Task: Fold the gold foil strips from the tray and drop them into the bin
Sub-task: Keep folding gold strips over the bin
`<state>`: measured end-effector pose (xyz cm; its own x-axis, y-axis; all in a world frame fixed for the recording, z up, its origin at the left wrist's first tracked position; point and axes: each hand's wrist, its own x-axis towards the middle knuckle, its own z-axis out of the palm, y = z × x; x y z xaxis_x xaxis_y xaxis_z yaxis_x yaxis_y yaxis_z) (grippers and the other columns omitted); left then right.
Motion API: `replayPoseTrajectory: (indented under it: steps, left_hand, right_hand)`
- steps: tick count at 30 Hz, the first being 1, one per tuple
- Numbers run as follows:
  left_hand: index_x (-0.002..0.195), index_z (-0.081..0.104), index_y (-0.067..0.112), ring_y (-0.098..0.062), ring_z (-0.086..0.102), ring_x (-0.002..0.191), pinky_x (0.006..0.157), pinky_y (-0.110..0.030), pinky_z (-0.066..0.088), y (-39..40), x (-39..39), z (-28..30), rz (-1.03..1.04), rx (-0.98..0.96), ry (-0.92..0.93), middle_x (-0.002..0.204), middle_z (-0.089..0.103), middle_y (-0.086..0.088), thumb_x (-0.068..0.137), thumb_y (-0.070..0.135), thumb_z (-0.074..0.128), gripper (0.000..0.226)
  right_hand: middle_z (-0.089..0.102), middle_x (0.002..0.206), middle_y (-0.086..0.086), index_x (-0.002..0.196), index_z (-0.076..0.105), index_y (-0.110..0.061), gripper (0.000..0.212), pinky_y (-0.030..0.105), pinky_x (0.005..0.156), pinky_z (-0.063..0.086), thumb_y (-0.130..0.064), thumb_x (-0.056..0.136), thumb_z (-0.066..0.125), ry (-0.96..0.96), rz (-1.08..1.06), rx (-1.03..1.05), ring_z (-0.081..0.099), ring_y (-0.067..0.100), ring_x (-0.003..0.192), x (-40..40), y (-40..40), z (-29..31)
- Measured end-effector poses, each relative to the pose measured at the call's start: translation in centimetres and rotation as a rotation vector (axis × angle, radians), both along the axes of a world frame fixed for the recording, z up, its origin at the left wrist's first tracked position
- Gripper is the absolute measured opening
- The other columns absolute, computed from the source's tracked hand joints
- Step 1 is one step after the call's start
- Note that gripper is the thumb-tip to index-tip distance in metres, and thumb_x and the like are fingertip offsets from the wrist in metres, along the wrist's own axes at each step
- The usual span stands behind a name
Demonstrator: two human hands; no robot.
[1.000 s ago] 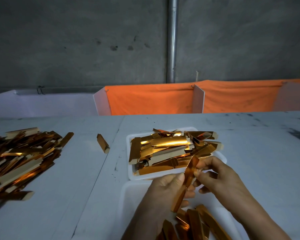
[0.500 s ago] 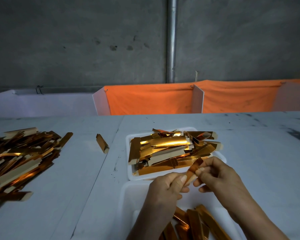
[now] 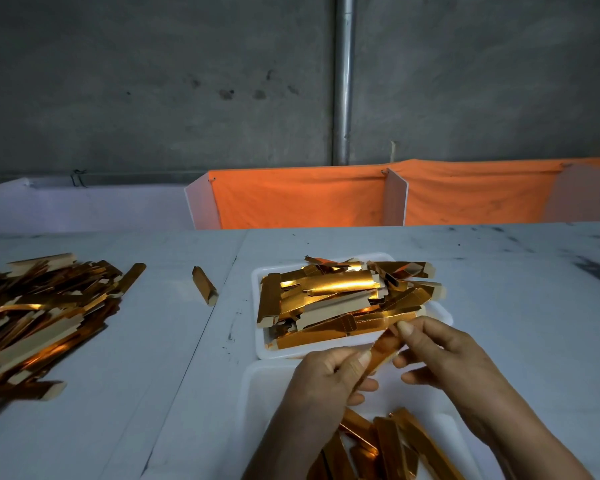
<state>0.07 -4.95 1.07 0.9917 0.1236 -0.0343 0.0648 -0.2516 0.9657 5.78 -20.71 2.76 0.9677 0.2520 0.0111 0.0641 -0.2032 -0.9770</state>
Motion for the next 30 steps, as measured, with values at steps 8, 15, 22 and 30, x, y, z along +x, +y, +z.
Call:
replayPoseTrajectory:
  steps: [8,15,22,30]
  left_hand:
    - [0.100,0.067,0.031,-0.001,0.066,0.093,0.081,-0.019,0.053,0.3,0.1,-0.2,-0.056,-0.085,0.056,0.096,0.072,0.011,0.097,0.031,0.049,0.018]
    - [0.097,0.068,0.030,0.000,0.067,0.091,0.081,-0.022,0.054,0.6,0.1,-0.2,-0.080,-0.125,0.109,0.094,0.073,0.010,0.096,0.027,0.052,0.016]
    - [0.100,0.071,0.027,-0.001,0.067,0.090,0.086,-0.025,0.053,1.2,-0.1,0.1,-0.095,-0.137,0.182,0.091,0.074,0.009,0.094,0.026,0.055,0.016]
    - [0.089,0.075,0.027,-0.004,0.069,0.087,0.073,-0.020,0.051,1.7,-0.1,-0.1,-0.165,-0.189,0.238,0.090,0.074,0.006,0.091,0.028,0.059,0.016]
  right_hand:
    - [0.070,0.074,0.006,0.080,0.069,-0.011,0.016,0.021,0.059,0.053,-0.027,0.083,0.065,-0.062,-0.014,0.047,0.068,0.016,0.068,0.1,-0.5,0.4]
    - [0.069,0.080,0.009,0.080,0.072,-0.012,0.039,0.020,0.060,0.052,-0.048,0.072,0.061,0.004,0.126,-0.023,0.065,0.011,0.068,0.2,-0.7,0.3]
    - [0.074,0.088,0.006,0.086,0.076,-0.015,0.043,0.021,0.056,0.052,-0.052,0.074,0.058,0.192,0.241,-0.001,0.069,0.014,0.068,0.3,-0.9,0.5]
    - [0.072,0.080,0.016,0.092,0.076,-0.008,0.048,0.022,0.060,0.053,-0.049,0.077,0.057,0.253,0.292,0.043,0.067,0.018,0.068,0.1,-0.7,0.6]
